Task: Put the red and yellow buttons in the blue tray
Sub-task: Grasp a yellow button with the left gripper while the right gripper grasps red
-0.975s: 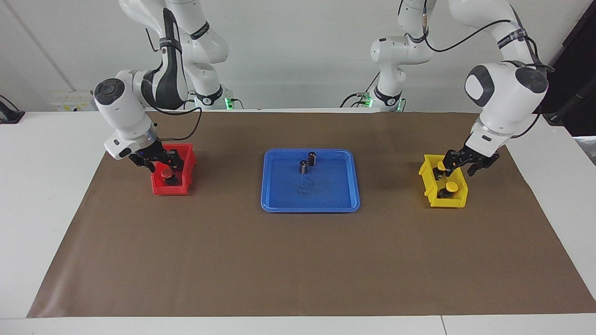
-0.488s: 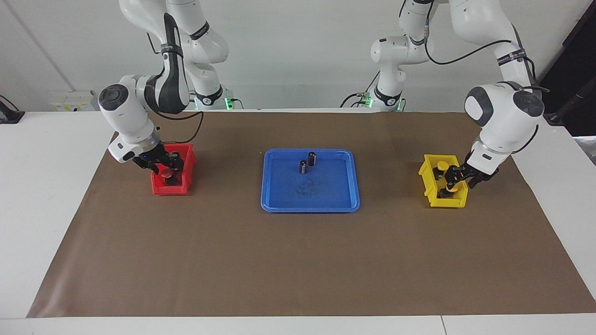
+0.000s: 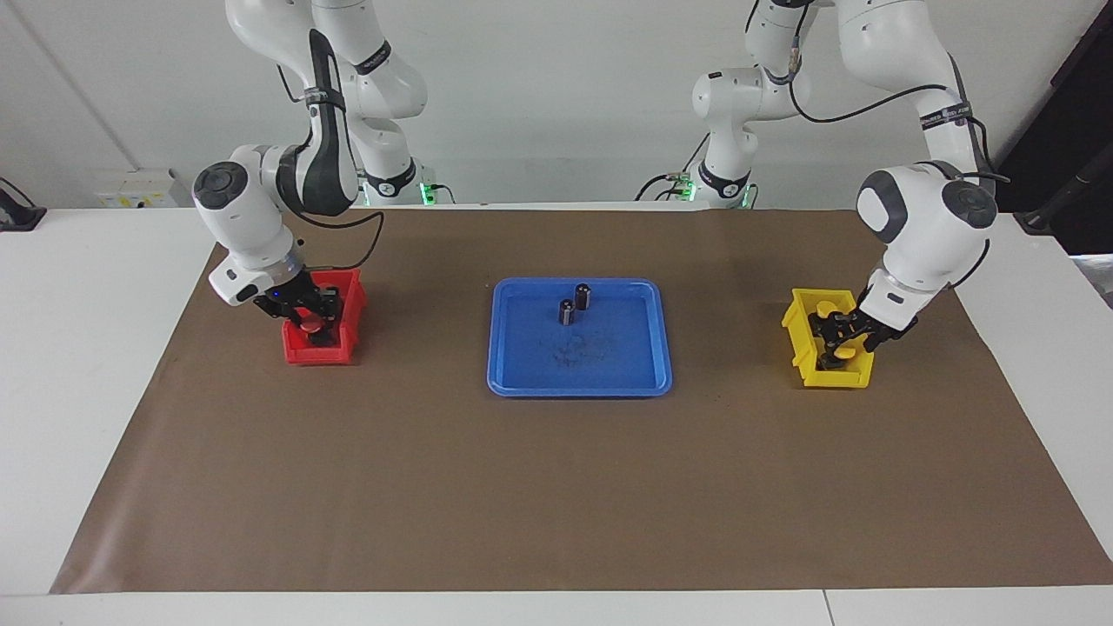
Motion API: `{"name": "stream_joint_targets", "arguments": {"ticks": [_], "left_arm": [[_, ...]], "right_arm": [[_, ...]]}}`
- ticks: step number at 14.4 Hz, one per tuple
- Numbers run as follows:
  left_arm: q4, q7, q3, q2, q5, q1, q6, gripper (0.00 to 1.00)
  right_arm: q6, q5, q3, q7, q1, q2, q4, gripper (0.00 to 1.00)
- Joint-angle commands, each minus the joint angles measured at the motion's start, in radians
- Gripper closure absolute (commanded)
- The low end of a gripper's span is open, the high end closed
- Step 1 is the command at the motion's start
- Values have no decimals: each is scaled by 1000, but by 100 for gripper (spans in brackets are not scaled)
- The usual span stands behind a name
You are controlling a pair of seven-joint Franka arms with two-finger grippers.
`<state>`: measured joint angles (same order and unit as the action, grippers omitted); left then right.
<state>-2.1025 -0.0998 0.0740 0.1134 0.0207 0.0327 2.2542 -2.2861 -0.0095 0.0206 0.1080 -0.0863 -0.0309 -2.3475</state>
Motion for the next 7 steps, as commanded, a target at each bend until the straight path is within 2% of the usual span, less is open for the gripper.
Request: {"name": "stream_joint_targets", "arguments": {"ticks": [1,2,3,4,5,6,7], "left_arm": [[-44,-11,-3,-14,2,-5,47,25],[-44,-9,-3,-14,2,-5,48,27],[-42,-8,-3,-12,2,-4,48,32],[-41,-6,-3,-12,2,-1,45,45],[-34,-9,-3,-12,2,-4,38,64],[-33,-11,-3,-12,2,-5,35,80],[-25,-9,-3,-11,2,-5,28,89]], "right_arm": [[-21,17,-8,38,-18,-26,-26,55],[-18,17,-8,38,-16,-24,-23,60],[-13,17,-8,36,-13,-23,-18,68],[-9,17,-8,36,-13,-21,-13,76],[2,16,-8,38,-12,-18,3,81],[46,16,-8,39,-10,-11,38,81],[124,16,-10,39,-10,6,109,80]]}}
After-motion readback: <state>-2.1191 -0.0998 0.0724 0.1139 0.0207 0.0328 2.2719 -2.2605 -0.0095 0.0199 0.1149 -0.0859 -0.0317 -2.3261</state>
